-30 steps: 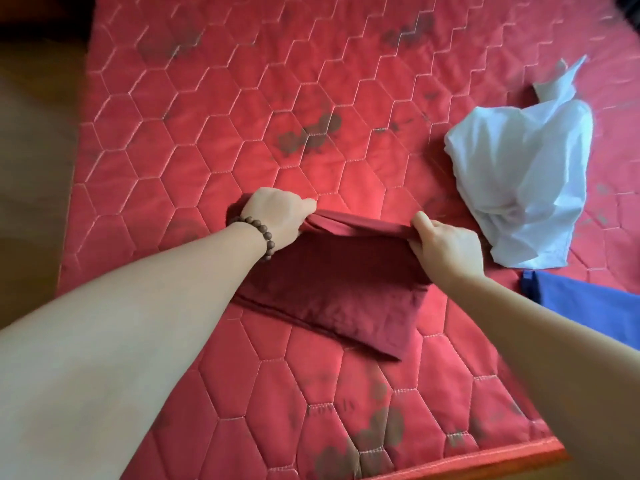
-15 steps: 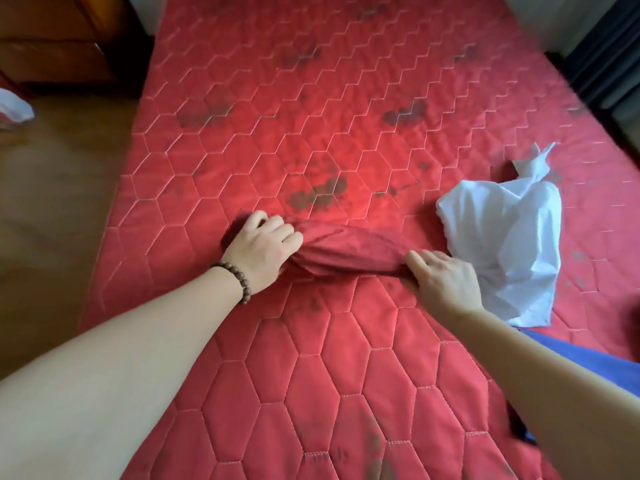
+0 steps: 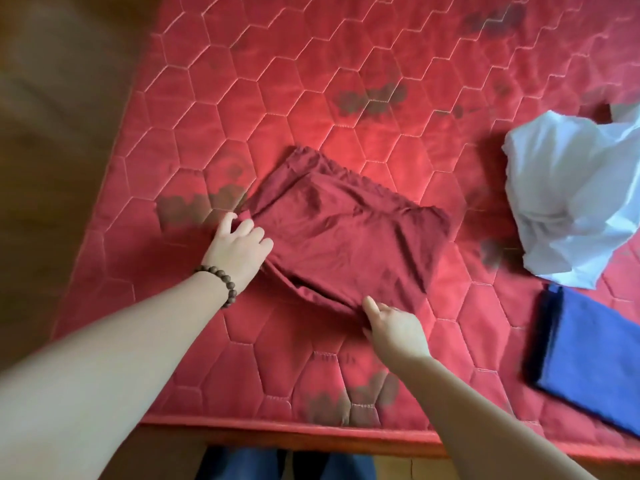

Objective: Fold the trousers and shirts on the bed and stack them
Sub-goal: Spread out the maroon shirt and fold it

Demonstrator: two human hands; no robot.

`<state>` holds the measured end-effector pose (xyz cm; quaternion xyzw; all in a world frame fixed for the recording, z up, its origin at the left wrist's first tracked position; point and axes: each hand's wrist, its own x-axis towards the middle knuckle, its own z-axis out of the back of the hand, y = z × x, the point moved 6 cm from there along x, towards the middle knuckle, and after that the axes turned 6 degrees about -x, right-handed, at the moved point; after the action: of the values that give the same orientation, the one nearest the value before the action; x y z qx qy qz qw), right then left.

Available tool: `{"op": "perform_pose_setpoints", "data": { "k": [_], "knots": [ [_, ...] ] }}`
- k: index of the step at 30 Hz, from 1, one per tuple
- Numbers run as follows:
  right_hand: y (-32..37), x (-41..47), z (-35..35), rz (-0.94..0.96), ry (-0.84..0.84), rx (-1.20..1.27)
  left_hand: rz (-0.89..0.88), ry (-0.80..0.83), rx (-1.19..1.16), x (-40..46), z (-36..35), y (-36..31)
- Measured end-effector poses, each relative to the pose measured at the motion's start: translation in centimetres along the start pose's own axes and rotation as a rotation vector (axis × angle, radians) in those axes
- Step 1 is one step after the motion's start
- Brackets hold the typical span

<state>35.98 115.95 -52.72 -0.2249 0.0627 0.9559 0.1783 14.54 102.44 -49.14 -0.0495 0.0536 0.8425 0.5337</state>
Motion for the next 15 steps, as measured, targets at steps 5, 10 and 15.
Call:
{"op": "perform_pose_setpoints", "data": {
  "k": [5,10,15],
  "knots": [
    [6.4,0.0,-1.6,0.203,0.126,0.118,0.219,0.048,-0.039,-4.4,-1.9,2.9],
    [4.7,2.4,0.6,0.132,-0.054,0.115,0.428,0.094,-0.240,-8.5,-4.2,3.4],
    [1.4,8.8,4.9,0.096,-0.278,0.134,0.835,-0.051,-0.634,-8.9,-4.7,1.5]
  ]
}}
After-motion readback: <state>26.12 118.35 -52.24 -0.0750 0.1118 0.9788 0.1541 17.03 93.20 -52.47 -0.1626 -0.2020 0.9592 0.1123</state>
